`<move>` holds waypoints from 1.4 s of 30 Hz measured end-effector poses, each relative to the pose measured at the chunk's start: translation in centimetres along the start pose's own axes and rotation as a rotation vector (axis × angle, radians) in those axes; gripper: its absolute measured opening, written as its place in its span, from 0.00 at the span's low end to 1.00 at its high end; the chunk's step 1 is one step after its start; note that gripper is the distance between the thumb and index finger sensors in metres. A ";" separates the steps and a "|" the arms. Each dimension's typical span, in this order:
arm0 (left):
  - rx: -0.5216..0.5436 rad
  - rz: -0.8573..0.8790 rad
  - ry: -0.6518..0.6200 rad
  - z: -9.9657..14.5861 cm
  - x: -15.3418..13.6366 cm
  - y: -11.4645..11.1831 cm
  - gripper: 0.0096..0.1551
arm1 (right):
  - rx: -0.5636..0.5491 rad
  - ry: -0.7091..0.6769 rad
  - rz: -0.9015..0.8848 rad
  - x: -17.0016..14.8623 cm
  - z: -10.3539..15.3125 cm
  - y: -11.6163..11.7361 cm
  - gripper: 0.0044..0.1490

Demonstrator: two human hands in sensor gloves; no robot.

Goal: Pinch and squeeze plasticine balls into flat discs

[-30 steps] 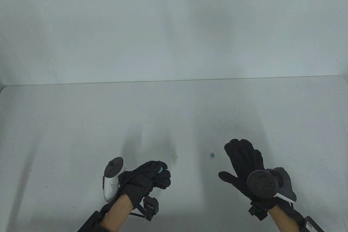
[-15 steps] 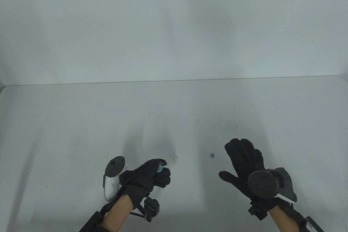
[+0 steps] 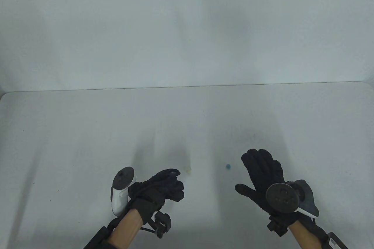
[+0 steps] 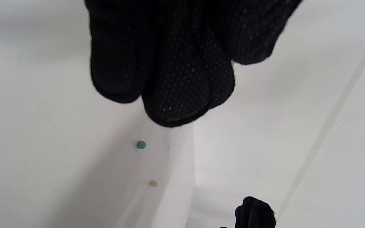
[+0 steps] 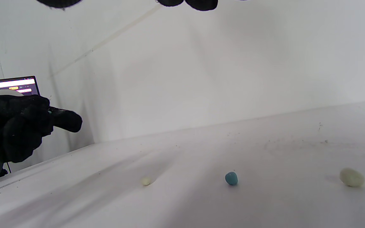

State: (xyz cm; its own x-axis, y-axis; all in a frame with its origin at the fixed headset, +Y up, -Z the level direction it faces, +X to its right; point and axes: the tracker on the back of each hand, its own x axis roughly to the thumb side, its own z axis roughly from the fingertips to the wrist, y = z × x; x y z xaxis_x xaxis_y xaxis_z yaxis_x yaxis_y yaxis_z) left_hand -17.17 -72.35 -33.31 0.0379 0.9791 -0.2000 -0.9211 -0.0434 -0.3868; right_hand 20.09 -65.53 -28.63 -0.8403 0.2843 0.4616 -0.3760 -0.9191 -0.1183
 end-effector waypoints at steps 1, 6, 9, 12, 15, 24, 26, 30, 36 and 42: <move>0.008 0.009 0.012 0.0 -0.2 0.1 0.33 | -0.003 -0.001 -0.001 0.0 0.0 0.0 0.55; -0.088 0.144 0.035 -0.1 -0.8 -0.2 0.44 | -0.009 0.001 -0.002 0.0 0.0 -0.1 0.55; -0.030 0.059 0.045 -0.1 -0.6 0.0 0.34 | -0.007 0.001 -0.004 0.0 0.0 -0.1 0.55; -0.017 0.028 0.039 -0.1 -0.5 0.1 0.26 | -0.009 0.000 -0.001 0.0 0.0 -0.1 0.56; -0.007 0.018 0.023 0.0 -0.3 0.1 0.24 | -0.008 0.000 -0.003 0.0 0.0 -0.1 0.56; -0.028 0.051 0.063 -0.1 -0.8 -0.1 0.25 | -0.012 -0.001 -0.001 0.0 0.0 -0.1 0.55; -0.078 0.107 0.056 -0.1 -1.0 -0.2 0.38 | -0.013 -0.001 -0.004 0.0 0.0 -0.1 0.55; -0.063 0.141 0.040 0.0 -1.1 0.0 0.44 | -0.014 -0.001 -0.004 0.0 0.0 -0.1 0.55; 0.027 0.037 0.063 0.0 -1.1 0.7 0.24 | -0.008 -0.001 -0.003 0.0 0.0 -0.1 0.55; 0.045 0.007 0.060 0.0 -1.0 0.6 0.22 | -0.008 -0.002 -0.003 0.0 0.0 -0.1 0.55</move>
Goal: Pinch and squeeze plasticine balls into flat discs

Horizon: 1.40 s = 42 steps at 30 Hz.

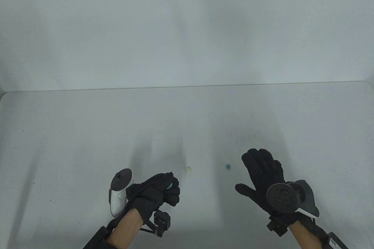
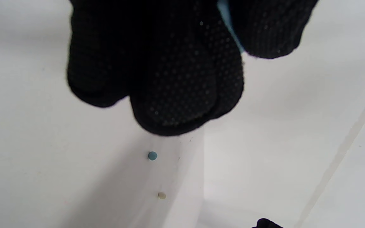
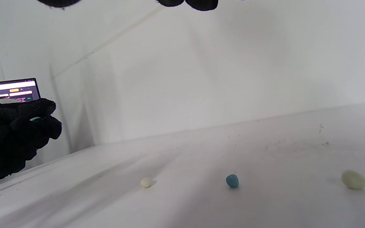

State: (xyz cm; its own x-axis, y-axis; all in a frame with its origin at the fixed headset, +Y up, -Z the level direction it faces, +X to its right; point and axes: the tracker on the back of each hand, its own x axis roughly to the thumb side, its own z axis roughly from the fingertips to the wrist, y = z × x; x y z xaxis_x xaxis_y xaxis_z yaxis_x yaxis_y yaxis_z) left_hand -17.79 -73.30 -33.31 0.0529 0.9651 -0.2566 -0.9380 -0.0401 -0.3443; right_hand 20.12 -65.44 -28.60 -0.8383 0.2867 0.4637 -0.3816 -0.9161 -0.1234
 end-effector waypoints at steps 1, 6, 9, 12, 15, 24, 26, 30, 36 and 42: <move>-0.004 0.006 0.000 0.0 0.0 -0.1 0.22 | -0.001 -0.001 -0.001 0.0 0.0 0.0 0.55; -0.121 0.093 -0.018 -0.2 -0.5 -0.4 0.48 | -0.003 -0.001 -0.001 0.0 0.0 0.0 0.56; -0.075 0.072 0.016 -0.3 -0.7 -0.2 0.42 | 0.000 0.001 0.000 0.0 0.0 0.0 0.56; -0.040 0.037 0.031 -0.3 -0.7 0.1 0.28 | -0.002 -0.001 0.000 0.0 0.0 0.0 0.56; -0.038 0.032 0.021 -0.3 -0.5 0.1 0.25 | 0.002 -0.001 0.000 0.0 0.0 0.0 0.55; 0.009 0.009 -0.002 -0.2 -0.3 0.0 0.26 | -0.005 -0.007 -0.001 0.1 0.0 -0.1 0.55; -0.088 0.086 -0.017 -0.4 -0.6 -0.1 0.41 | -0.005 -0.006 -0.003 0.1 0.0 -0.1 0.55; -0.072 0.097 -0.006 -0.4 -0.8 -0.1 0.44 | -0.007 -0.007 -0.004 0.1 0.0 -0.1 0.55; -0.034 0.038 0.000 -0.5 -0.6 0.1 0.28 | -0.009 -0.007 -0.001 0.1 0.0 -0.1 0.56; 0.015 -0.074 0.004 -0.2 0.1 0.0 0.24 | -0.007 -0.012 0.001 0.1 0.0 -0.1 0.55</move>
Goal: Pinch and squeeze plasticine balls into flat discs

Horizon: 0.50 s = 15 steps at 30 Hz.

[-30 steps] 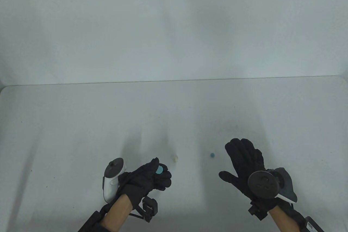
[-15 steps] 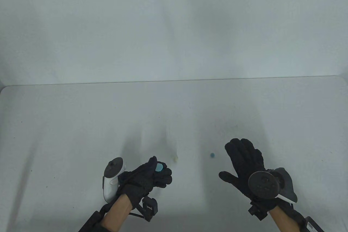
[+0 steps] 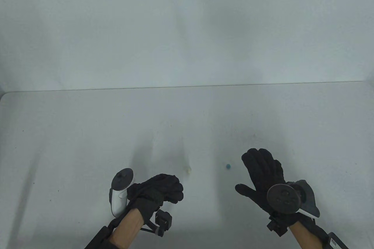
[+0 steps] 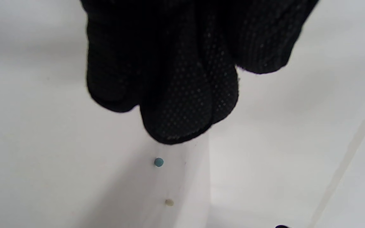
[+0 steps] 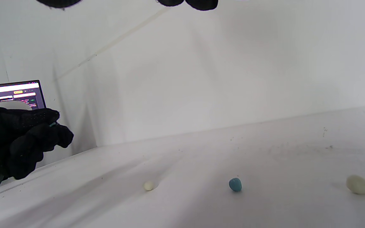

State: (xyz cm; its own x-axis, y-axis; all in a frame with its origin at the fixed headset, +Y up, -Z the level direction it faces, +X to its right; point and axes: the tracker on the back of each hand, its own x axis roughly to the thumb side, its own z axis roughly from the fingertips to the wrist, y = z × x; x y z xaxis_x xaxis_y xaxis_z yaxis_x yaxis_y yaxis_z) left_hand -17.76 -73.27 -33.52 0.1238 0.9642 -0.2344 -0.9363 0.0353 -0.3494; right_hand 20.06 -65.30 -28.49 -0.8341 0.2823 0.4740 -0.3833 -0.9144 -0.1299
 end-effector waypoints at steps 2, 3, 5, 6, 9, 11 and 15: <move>0.011 -0.015 -0.003 0.0 0.2 -0.1 0.23 | 0.002 -0.001 0.002 0.0 0.0 0.0 0.56; 0.001 -0.013 -0.001 0.0 0.2 -0.1 0.23 | 0.001 -0.002 0.002 0.0 0.0 0.0 0.56; 0.022 -0.016 -0.002 0.1 0.1 -0.2 0.23 | -0.006 -0.003 0.000 0.0 0.1 -0.1 0.56; 0.010 0.001 0.000 0.1 0.0 -0.1 0.24 | -0.007 -0.002 -0.002 0.0 0.1 -0.1 0.56; -0.048 0.126 -0.001 0.0 -0.5 -0.1 0.36 | -0.007 0.001 0.000 0.0 0.1 -0.1 0.56; -0.052 0.139 -0.010 0.0 -0.6 -0.1 0.42 | -0.010 0.000 -0.003 0.0 0.1 -0.1 0.56; -0.013 0.127 -0.006 0.1 -0.6 0.3 0.34 | -0.009 0.001 0.002 0.1 0.1 -0.1 0.56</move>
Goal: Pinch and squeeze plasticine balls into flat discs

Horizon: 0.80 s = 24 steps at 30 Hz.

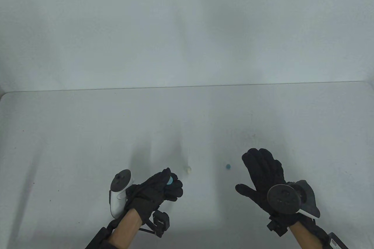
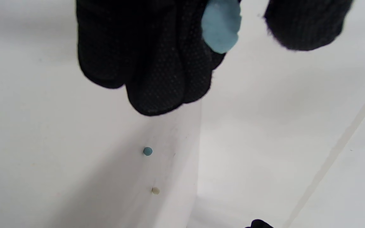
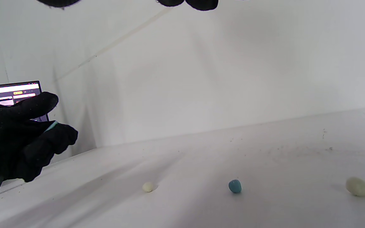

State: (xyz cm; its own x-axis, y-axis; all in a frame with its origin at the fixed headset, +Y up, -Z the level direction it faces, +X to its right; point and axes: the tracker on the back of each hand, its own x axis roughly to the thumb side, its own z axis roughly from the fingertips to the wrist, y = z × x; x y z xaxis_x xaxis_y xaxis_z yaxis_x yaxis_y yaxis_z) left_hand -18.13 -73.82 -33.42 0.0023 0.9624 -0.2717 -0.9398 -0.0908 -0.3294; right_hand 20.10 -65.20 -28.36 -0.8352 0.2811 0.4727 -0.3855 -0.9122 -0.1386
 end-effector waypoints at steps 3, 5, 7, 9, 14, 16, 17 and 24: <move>0.033 -0.010 0.006 0.1 0.1 0.3 0.25 | -0.001 0.000 -0.003 0.0 0.0 0.0 0.56; 0.060 -0.034 0.004 0.1 0.1 0.4 0.22 | -0.001 0.001 -0.001 0.0 0.0 0.0 0.56; 0.083 -0.058 -0.001 0.2 0.3 0.4 0.21 | -0.001 0.000 -0.002 0.0 0.0 0.0 0.55; 0.080 -0.061 -0.003 0.3 0.4 0.3 0.22 | 0.003 0.000 -0.003 0.0 0.0 0.0 0.56; -0.115 0.105 -0.025 -0.1 -0.2 -0.2 0.49 | -0.004 -0.004 -0.005 0.0 0.0 -0.1 0.56; -0.101 0.122 -0.025 -0.2 -0.3 -0.3 0.52 | -0.002 -0.002 -0.004 0.0 0.0 -0.1 0.56; -0.111 0.099 -0.028 -0.3 -0.3 -0.3 0.51 | -0.003 -0.001 -0.003 0.0 0.0 -0.1 0.56; -0.069 0.044 -0.027 -0.3 -0.1 -0.2 0.30 | -0.003 -0.001 -0.005 0.0 0.0 -0.2 0.56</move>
State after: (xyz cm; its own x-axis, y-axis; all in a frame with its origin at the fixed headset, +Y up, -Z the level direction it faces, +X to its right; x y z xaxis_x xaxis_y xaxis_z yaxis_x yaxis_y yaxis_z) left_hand -17.88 -74.01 -33.59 -0.0490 0.9634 -0.2635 -0.9130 -0.1501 -0.3792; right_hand 20.12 -65.05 -28.31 -0.8329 0.2850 0.4744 -0.3908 -0.9099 -0.1393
